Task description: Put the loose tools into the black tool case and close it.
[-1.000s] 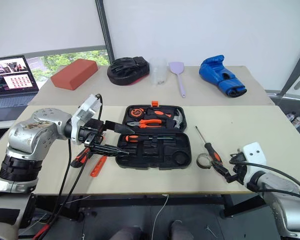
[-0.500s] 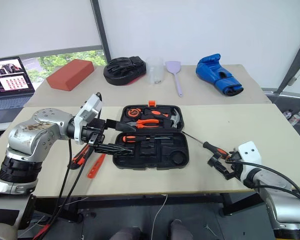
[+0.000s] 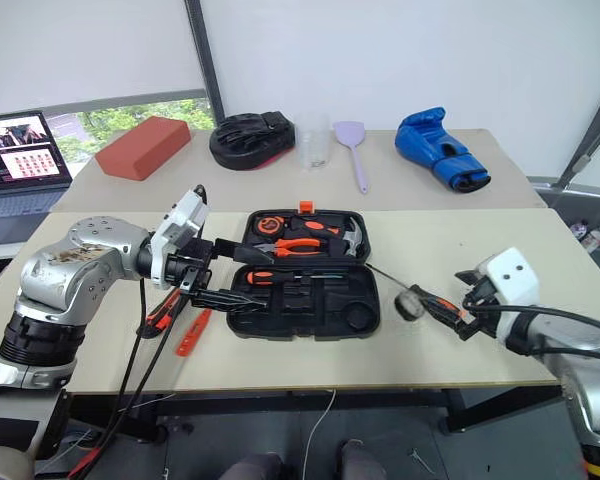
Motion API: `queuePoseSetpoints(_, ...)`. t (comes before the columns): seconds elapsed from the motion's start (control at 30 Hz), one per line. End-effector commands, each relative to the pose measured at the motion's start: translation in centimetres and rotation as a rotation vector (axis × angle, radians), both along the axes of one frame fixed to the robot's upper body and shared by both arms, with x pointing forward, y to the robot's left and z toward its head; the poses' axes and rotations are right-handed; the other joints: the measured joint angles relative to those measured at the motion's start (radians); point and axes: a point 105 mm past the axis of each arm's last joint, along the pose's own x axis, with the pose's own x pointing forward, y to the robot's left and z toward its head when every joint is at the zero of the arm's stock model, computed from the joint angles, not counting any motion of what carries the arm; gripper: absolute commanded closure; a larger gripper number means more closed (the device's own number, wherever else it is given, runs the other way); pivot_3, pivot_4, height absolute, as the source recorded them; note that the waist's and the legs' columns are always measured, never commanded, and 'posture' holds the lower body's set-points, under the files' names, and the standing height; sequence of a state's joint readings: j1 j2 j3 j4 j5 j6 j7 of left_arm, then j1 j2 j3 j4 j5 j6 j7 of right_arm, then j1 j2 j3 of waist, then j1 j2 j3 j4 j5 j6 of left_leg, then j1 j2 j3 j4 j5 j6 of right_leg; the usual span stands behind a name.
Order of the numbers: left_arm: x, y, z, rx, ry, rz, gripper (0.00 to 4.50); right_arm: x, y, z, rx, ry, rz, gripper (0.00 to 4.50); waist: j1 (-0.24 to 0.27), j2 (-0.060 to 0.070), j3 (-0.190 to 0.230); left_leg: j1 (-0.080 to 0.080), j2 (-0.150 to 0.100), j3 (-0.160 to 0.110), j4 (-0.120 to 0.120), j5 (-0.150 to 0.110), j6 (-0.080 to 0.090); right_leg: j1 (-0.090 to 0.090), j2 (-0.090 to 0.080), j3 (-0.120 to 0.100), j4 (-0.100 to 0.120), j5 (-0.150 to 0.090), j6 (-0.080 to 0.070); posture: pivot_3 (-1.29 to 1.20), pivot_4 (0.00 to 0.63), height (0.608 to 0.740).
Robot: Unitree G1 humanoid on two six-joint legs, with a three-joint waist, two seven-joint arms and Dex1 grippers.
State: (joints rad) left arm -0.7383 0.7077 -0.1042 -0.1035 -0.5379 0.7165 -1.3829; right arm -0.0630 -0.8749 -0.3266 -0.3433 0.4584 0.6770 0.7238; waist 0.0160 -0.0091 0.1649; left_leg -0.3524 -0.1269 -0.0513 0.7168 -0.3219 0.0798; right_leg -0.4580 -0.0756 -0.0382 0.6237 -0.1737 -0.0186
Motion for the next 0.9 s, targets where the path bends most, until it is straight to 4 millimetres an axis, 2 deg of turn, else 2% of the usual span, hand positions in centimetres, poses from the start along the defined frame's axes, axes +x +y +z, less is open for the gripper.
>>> queuePoseSetpoints(0.03,-0.1,0.0,0.5,0.001,-0.047,-0.005,0.04,0.3,-1.3,1.2,-0.016,-0.032,-0.027,0.0,-0.001,0.0,0.0,0.0,0.0,0.0,0.0,0.0,0.0,0.0,0.0,0.0,0.0,0.0,0.0,0.0,0.15,0.74)
queuePoseSetpoints(0.27,-0.1,-0.1,0.4,0.005,-0.053,-0.006,0.04,1.2,-2.7,-1.4,-0.056,0.016,-0.038,0.0,-0.003,0.0,0.0,0.0,0.0,0.0,0.0,0.0,0.0,0.0,0.0,0.0,0.0,0.0,0.0,0.0,0.15,0.74)
queuePoseSetpoints(0.4,-0.1,-0.3,0.4,0.013,-0.06,-0.018,0.04,2.3,-2.8,-3.4,-0.065,0.049,-0.01,0.0,-0.004,0.0,0.0,0.0,0.0,0.0,0.0,0.0,0.0,0.0,0.0,0.0,0.0,0.0,0.0,0.0,0.15,0.74)
queuePoseSetpoints(0.53,0.0,-0.6,0.6,0.015,-0.066,-0.028,0.04,3.3,-2.5,-4.3,-0.043,0.069,0.026,0.0,-0.005,0.0,0.0,0.0,0.0,0.001,0.0,0.001,0.002,0.0,0.0,0.0,0.0,0.0,0.0,0.0,0.15,0.74)
queuePoseSetpoints(0.57,0.1,-0.6,0.7,0.016,-0.069,-0.028,0.0,3.4,-2.4,-4.5,-0.042,0.074,0.035,0.5,-0.005,0.0,0.0,0.0,0.0,0.0,-0.001,0.002,0.003,-0.001,0.0,0.0,0.0,0.0,0.0,0.0,0.15,0.74)
queuePoseSetpoints(0.6,0.1,-0.6,0.7,0.016,-0.071,-0.027,0.0,3.5,-2.3,-4.6,-0.042,0.076,0.038,0.67,-0.005,0.0,0.0,0.0,0.0,0.0,-0.001,0.002,0.003,-0.001,0.0,0.0,0.0,0.0,0.0,0.0,0.15,0.74)
queuePoseSetpoints(0.7,0.2,-0.4,0.8,0.018,-0.073,-0.022,0.0,3.9,-2.6,-4.5,-0.034,0.065,0.013,1.67,-0.003,0.0,0.0,0.0,0.0,0.0,-0.001,0.002,0.004,-0.001,0.0,0.0,0.0,0.0,0.0,0.0,0.15,0.74)
queuePoseSetpoints(0.83,0.4,0.1,0.7,0.019,-0.072,0.01,0.0,3.7,-3.6,-3.4,-0.031,0.036,-0.021,3.1,-0.003,0.0,0.0,0.0,0.0,0.0,-0.001,0.002,0.004,-0.001,0.0,0.0,0.0,0.0,-0.001,0.0,0.15,0.74)
queuePoseSetpoints(0.9,0.6,0.6,0.6,0.02,-0.07,0.035,0.0,3.5,-4.1,-2.3,-0.043,0.009,-0.026,3.52,-0.003,0.0,0.0,0.0,0.0,0.0,-0.001,0.002,0.004,-0.001,0.0,0.0,0.0,0.0,0.0,0.0,0.15,0.74)
